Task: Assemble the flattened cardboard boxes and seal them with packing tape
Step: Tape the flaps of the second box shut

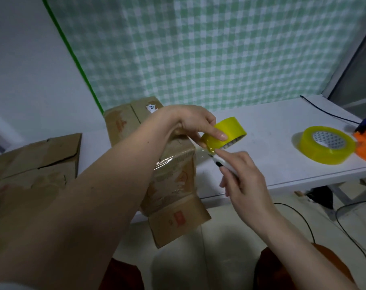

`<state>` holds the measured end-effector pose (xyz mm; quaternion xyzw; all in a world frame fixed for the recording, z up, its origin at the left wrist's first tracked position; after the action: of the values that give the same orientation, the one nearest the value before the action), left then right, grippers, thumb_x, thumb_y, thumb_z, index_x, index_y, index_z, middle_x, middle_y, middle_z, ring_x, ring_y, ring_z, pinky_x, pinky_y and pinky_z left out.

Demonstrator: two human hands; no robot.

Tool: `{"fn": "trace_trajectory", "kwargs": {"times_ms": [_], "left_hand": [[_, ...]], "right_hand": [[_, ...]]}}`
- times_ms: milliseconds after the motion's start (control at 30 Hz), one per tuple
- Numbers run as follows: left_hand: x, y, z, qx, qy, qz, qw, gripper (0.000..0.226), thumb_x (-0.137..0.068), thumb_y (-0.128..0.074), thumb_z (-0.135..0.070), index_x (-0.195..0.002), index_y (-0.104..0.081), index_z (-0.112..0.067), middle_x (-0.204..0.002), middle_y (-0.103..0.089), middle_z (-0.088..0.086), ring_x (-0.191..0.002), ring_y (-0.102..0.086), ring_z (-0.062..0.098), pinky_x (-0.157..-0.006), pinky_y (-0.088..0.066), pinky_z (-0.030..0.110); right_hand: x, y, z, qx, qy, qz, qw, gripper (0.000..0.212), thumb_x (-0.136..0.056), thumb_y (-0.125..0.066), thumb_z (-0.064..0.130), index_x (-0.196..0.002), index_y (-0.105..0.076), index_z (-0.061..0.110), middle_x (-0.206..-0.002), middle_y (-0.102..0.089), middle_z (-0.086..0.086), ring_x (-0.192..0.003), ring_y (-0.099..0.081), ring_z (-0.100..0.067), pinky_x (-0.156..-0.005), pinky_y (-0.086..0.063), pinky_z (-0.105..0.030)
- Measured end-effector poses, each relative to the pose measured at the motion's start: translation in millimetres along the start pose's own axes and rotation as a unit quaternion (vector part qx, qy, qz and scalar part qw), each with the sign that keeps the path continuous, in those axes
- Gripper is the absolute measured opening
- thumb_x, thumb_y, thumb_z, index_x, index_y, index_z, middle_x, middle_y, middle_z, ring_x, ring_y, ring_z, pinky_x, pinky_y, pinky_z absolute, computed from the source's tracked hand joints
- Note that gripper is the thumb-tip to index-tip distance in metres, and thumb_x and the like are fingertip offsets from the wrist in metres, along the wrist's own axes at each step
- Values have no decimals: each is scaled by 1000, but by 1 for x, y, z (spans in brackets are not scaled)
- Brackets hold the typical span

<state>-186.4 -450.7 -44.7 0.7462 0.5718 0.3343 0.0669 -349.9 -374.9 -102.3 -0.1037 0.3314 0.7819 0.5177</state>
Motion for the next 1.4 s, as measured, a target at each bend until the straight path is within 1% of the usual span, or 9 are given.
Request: {"fn": "trace_trajectory", "kwargs": {"times_ms": [167, 333, 400, 600, 800, 1033, 1133, 1233, 1400], "left_hand": [[9, 5, -3, 12, -21, -30, 999, 26, -85, -72, -21, -74, -52, -9, -62, -59, -3, -50, -60, 3, -52, -47, 15], [8, 5, 3, 41, -27, -39, 998, 27, -81, -77, -19, -79, -52, -8, -84, -62, 9, -81, -67, 21, -84, -58, 34], [8, 6, 5, 49, -31, -52, 997, 28, -80, -77, -20, -83, -52, -8, -86, -61, 8, -84, -66, 21, -82, -58, 32], [11, 5, 1, 98, -63, -139, 983, 33, -75, -81, -17, -69, -49, -11, -84, -61, 8, -76, -66, 18, -70, -59, 27], [14, -30, -27, 186, -116, -214, 952, 41, -73, -83, -14, -62, -44, -14, -72, -57, 5, -65, -62, 14, -52, -52, 20], [-42, -113, 40, 200, -23, -340, 919, 47, -65, -88, -20, -57, -42, -22, -67, -52, -1, -68, -50, 16, -63, -40, 26], [-49, -126, 72, 140, -25, -366, 920, 41, -72, -84, -15, -64, -43, -19, -73, -48, -1, -68, -45, 14, -54, -32, 14], [-46, -135, 91, 86, -50, -347, 933, 21, -80, -77, -12, -94, -62, -7, -91, -60, 5, -81, -50, 14, -64, -33, 16], [-44, -134, 94, 9, -43, -314, 948, 39, -84, -73, -19, -120, -61, -9, -117, -64, 8, -104, -58, 19, -79, -37, 17]], "right_hand": [[-22, -16, 18, 93, 39, -100, 990, 23, -92, -55, 9, -114, -57, 14, -95, -55, 4, -73, -57, -17, -64, -36, -17], [-12, -20, -4, 196, -9, 0, 981, 20, -89, -58, 6, -108, -63, 11, -96, -60, -10, -80, -60, -34, -65, -51, -44], [0, -17, -17, 207, -47, 45, 976, 20, -88, -61, 6, -106, -65, 13, -98, -63, -9, -85, -62, -34, -70, -51, -43], [11, 5, -51, 157, -183, 41, 970, 15, -88, -63, 16, -102, -65, 21, -82, -65, 4, -76, -63, -18, -66, -49, -33], [13, 25, -94, 50, -267, -32, 962, 20, -86, -65, 13, -80, -61, 32, -75, -67, 1, -74, -65, -24, -66, -54, -37], [21, 57, -131, -43, -351, -158, 922, 11, -89, -62, 6, -82, -54, 10, -80, -60, -7, -58, -64, -23, -65, -57, -44], [21, 66, -140, -38, -360, -163, 918, 10, -89, -62, 7, -88, -53, 5, -81, -55, -4, -57, -63, -24, -66, -56, -43], [16, 71, -147, 0, -366, -155, 918, 13, -86, -66, 11, -85, -54, 9, -78, -56, 0, -67, -64, -29, -71, -54, -43], [4, 67, -158, 109, -385, -106, 910, 17, -85, -66, 19, -96, -56, 11, -93, -58, -1, -93, -55, -23, -76, -38, -29]]}}
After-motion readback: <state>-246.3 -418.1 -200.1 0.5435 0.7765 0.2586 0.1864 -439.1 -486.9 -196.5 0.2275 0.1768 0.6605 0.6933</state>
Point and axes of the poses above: each hand's wrist, its own x-axis away from the middle knuckle, its own y-axis out of the back of the hand, z = x × y, the point moved 4 cm from there along -x, towards the middle knuckle
